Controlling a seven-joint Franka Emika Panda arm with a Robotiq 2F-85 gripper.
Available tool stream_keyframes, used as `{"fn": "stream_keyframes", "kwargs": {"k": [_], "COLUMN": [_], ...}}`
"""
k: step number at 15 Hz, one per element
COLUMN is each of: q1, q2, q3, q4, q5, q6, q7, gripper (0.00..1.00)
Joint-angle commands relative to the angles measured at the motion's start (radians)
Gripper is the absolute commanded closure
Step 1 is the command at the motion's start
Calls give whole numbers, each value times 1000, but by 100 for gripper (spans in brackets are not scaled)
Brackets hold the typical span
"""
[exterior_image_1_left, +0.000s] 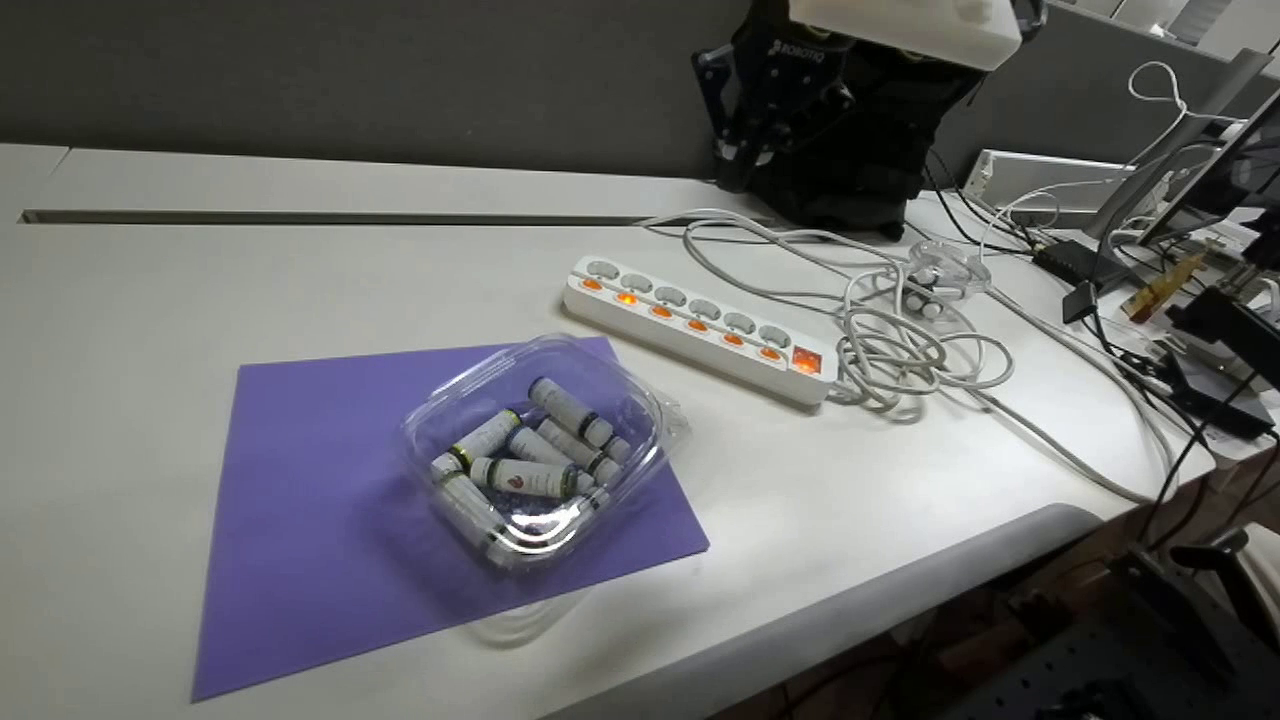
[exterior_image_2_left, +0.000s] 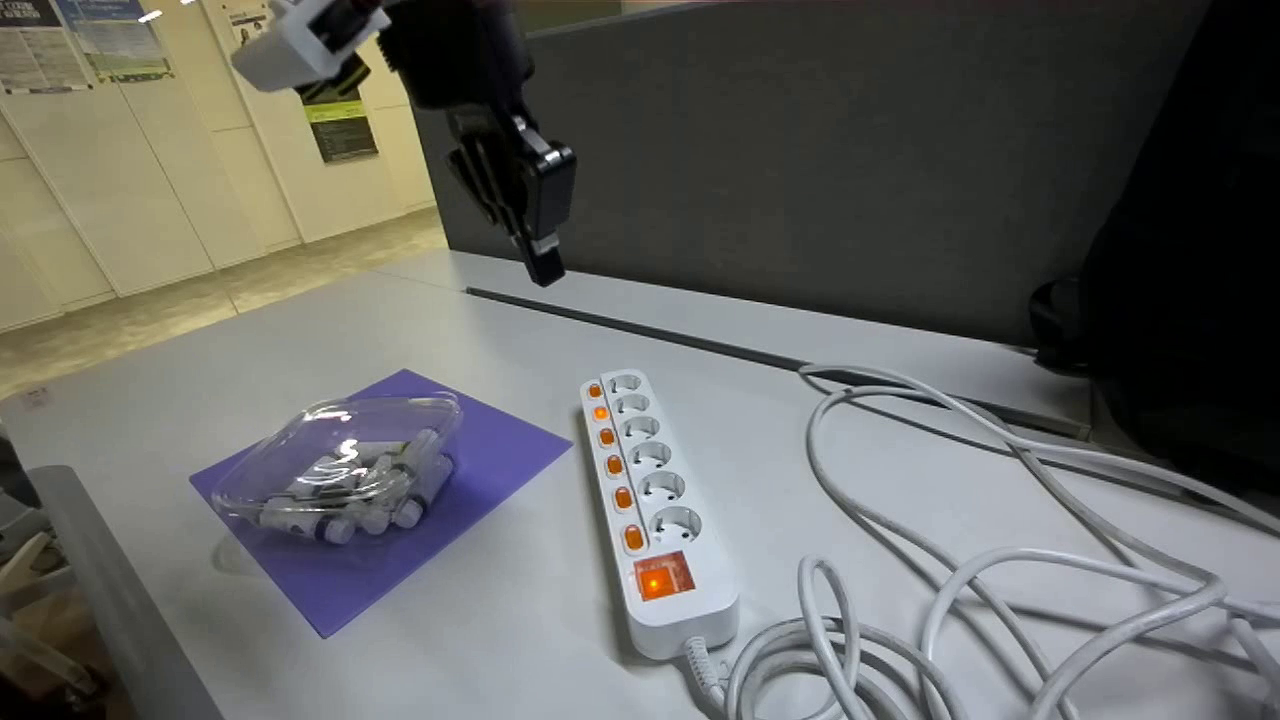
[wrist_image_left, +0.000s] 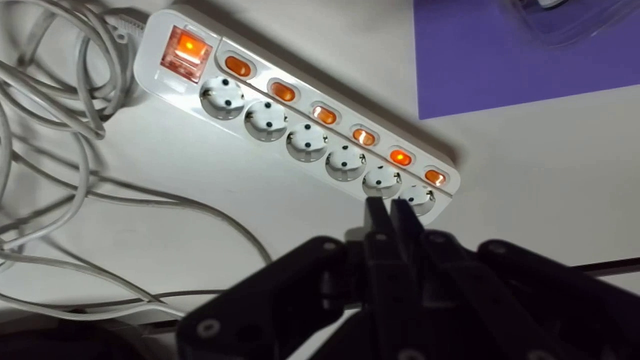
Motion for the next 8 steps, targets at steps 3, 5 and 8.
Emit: {"fn": "stream_keyframes", "kwargs": {"k": [3,5,8], "q1": [34,36,35], "q2": [20,20,54], "q3": [-32,-33,-48], "q4": [8,11,42], "q5": [59,60,36], "q6": [15,15,9], "q7": [-72,-76,-28], "gripper": [99,99,100]}}
